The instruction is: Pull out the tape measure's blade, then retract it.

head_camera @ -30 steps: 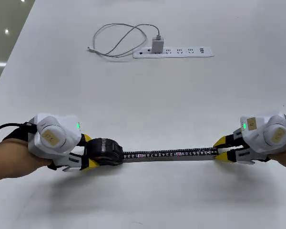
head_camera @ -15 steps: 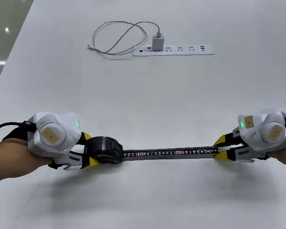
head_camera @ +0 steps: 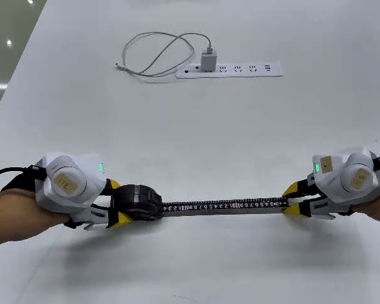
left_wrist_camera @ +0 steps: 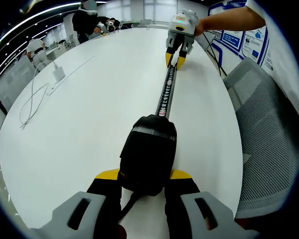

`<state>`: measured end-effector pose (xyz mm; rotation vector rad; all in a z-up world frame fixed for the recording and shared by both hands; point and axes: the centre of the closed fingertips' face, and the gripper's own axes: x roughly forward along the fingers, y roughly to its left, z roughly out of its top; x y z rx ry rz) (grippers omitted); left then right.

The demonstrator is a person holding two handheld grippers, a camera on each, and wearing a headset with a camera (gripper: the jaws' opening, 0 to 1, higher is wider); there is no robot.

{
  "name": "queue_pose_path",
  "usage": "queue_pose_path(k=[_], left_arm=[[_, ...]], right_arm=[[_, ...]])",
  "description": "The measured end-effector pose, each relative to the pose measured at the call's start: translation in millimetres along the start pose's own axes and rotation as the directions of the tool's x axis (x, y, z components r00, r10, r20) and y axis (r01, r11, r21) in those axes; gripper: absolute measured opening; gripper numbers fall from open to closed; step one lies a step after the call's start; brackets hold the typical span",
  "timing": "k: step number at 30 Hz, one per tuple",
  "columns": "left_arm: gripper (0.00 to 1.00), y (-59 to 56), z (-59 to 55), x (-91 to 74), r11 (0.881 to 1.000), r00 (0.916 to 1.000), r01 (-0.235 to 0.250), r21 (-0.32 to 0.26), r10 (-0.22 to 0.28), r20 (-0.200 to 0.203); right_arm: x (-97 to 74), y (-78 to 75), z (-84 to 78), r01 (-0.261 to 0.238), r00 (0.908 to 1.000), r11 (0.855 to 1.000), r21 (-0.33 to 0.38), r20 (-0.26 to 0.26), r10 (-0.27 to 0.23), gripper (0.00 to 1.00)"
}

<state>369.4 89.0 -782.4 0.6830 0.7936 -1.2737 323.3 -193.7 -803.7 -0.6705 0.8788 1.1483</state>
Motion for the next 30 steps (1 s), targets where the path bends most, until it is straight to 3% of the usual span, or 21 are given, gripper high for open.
queue_pose_path(k=[22,27,30], left_arm=[[0.3,1.9,-3.0,2.0,1.0,1.0,-0.003,-0.005,0.003,0.001],[0.31,4.2,-2.9,-1.6,1.0,0.9997,-0.024,-0.002,0.024,0.009],[0.3,4.6,-3.8,-3.0,1.0,0.9996,-0.026,-0.007,0.026,0.012]], right_arm=[[-9.1,-3.2,2.7,0.024,0.9996,0.997,0.07,0.012,-0.025,0.21],[-12.4,-6.4,8.0,0.027,0.9977,0.993,0.115,0.058,-0.034,0.2],[-12.2,-5.6,7.7,0.022,0.9979,0.992,0.123,0.058,-0.03,0.21]])
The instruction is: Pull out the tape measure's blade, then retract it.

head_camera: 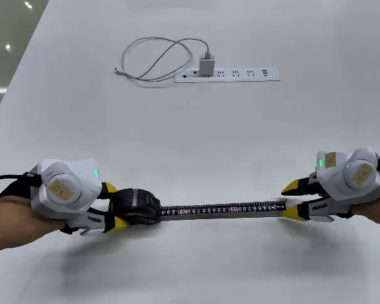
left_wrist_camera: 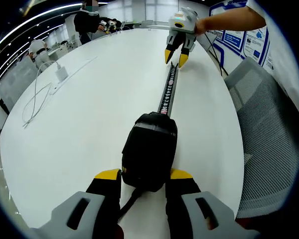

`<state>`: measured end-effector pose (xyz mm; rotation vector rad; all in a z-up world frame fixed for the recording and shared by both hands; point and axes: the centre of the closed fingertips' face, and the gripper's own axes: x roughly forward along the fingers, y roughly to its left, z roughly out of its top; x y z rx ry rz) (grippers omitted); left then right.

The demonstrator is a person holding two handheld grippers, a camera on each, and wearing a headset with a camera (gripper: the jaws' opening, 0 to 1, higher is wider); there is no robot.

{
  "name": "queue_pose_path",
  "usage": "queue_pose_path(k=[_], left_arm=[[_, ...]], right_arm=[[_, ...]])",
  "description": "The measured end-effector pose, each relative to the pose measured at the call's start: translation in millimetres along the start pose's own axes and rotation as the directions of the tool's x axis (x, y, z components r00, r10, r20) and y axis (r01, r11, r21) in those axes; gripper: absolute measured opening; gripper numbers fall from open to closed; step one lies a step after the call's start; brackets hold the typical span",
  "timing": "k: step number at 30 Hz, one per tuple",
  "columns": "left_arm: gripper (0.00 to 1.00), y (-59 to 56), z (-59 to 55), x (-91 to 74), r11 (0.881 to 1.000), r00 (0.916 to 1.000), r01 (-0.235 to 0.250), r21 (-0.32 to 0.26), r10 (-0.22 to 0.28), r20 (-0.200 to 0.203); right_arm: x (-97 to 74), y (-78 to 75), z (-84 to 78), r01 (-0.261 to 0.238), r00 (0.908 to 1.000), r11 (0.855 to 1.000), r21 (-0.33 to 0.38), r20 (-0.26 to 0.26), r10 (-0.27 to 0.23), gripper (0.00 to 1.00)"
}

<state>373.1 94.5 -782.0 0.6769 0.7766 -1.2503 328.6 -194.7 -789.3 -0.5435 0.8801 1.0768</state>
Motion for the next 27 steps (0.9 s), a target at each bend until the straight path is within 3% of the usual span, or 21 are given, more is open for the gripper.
queue_pose_path(k=[6,9,11,17,27], left_arm=[[0.32,-1.9,1.3,-3.1,1.0,1.0,-0.002,-0.018,0.002,0.008],[0.34,-3.0,-1.1,-8.2,1.0,0.9999,-0.008,-0.028,0.008,0.015],[0.35,-3.7,-0.8,-13.7,0.997,0.999,-0.013,-0.074,0.017,0.042],[0.37,-2.5,-6.2,-28.0,0.984,0.9918,-0.067,-0.165,0.084,0.097],[0.37,-8.8,-14.5,-39.1,0.96,0.9789,-0.107,-0.259,0.148,0.141]], right_arm=[[-1.7,1.9,4.0,0.007,0.9999,1.0,0.013,0.015,-0.007,0.22],[-5.9,5.3,9.6,0.008,0.9988,0.999,0.049,0.047,-0.011,0.22],[-8.9,6.6,12.7,0.015,0.9969,0.996,0.083,0.076,-0.021,0.24],[-13.4,11.8,12.7,0.035,0.9921,0.991,0.131,0.115,-0.05,0.26],[-18.4,20.0,19.7,0.071,0.9825,0.981,0.182,0.157,-0.1,0.31]])
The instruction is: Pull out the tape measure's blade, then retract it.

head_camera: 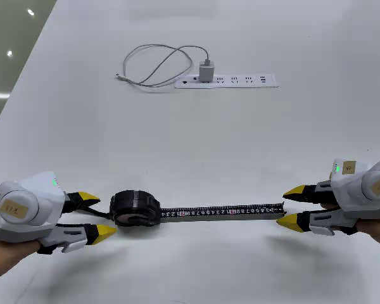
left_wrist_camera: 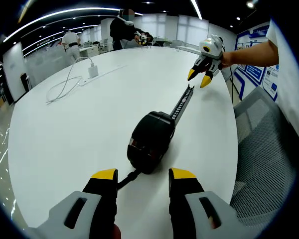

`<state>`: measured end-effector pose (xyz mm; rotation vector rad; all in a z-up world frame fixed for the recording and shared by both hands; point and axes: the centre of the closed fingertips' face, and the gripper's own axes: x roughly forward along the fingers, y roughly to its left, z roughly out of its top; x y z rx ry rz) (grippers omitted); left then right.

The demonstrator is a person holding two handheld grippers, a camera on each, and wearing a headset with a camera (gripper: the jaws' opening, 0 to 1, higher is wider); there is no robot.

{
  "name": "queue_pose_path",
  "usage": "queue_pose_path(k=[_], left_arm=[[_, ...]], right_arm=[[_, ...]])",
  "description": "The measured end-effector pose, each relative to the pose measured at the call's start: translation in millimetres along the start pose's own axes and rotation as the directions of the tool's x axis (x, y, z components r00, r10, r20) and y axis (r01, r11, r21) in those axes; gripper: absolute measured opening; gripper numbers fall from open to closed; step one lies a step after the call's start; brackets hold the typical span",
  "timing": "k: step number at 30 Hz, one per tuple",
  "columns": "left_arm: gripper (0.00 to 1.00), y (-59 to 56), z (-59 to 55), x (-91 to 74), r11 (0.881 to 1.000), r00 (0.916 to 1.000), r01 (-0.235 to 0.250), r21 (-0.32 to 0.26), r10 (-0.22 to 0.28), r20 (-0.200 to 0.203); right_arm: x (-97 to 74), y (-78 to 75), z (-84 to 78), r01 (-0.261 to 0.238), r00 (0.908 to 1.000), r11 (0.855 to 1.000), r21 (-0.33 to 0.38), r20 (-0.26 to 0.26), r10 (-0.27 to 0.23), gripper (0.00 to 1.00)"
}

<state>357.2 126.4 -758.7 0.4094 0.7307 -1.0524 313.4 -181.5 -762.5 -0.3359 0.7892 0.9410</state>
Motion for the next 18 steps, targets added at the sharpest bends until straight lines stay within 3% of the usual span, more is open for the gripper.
queue_pose_path(k=[12,18], left_arm=[[0.37,-3.9,1.9,-8.1,0.999,0.9988,-0.041,-0.02,0.042,0.025],[0.45,-7.3,-0.5,-16.0,0.995,0.9953,-0.079,-0.062,0.082,0.05]], right_arm=[[-7.7,5.5,5.2,0.044,0.9985,0.999,0.014,0.03,-0.045,0.36],[-16.1,10.5,1.2,0.084,0.9951,0.996,0.037,0.048,-0.086,0.42]])
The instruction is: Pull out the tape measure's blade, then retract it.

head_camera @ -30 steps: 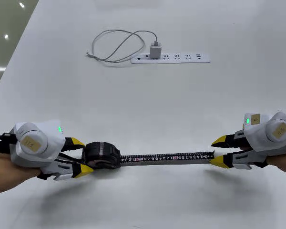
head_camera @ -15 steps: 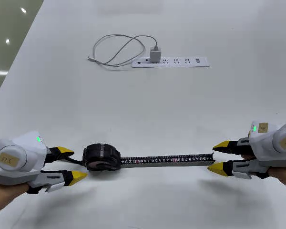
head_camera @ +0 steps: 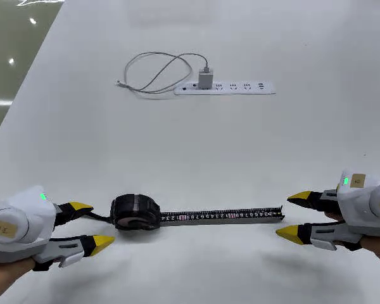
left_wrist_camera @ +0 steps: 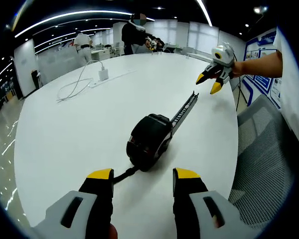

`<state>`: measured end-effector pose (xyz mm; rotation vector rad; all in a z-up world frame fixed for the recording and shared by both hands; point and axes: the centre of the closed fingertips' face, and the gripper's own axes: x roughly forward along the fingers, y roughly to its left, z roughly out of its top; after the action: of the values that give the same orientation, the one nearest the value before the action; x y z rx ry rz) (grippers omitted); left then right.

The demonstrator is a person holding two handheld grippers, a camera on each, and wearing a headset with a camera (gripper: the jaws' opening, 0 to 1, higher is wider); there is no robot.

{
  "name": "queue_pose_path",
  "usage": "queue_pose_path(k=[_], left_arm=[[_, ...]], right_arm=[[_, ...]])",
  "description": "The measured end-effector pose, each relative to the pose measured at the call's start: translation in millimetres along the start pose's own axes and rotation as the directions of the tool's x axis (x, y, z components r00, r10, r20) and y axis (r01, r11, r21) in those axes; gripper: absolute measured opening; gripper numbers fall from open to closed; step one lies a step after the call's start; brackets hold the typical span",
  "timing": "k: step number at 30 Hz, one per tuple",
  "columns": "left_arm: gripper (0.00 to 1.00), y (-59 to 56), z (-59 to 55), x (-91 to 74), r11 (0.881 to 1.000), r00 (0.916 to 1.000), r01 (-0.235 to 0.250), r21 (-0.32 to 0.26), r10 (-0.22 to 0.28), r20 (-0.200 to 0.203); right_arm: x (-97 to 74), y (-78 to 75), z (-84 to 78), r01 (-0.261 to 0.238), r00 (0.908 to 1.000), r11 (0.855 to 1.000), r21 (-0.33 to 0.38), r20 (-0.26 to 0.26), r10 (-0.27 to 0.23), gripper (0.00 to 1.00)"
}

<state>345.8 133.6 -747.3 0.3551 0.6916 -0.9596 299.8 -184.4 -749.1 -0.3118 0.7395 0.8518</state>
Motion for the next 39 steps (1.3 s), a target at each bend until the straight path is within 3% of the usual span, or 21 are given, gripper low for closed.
queue_pose_path(k=[7,19,39], left_arm=[[0.55,-6.6,-8.4,-8.0,0.999,0.9995,-0.016,-0.044,0.017,0.026],[0.65,-16.3,-15.9,-23.0,0.995,0.9963,-0.049,-0.086,0.055,0.067],[0.83,-34.0,-26.9,-35.3,0.993,0.9948,-0.059,-0.099,0.067,0.077]], right_arm=[[-7.4,13.0,-4.3,0.031,0.9995,0.999,0.015,0.003,-0.031,0.49],[-16.9,21.6,-6.7,0.069,0.9973,0.997,0.034,0.022,-0.069,0.62],[-31.0,40.0,-21.6,0.101,0.9944,0.994,0.042,0.024,-0.103,0.71]])
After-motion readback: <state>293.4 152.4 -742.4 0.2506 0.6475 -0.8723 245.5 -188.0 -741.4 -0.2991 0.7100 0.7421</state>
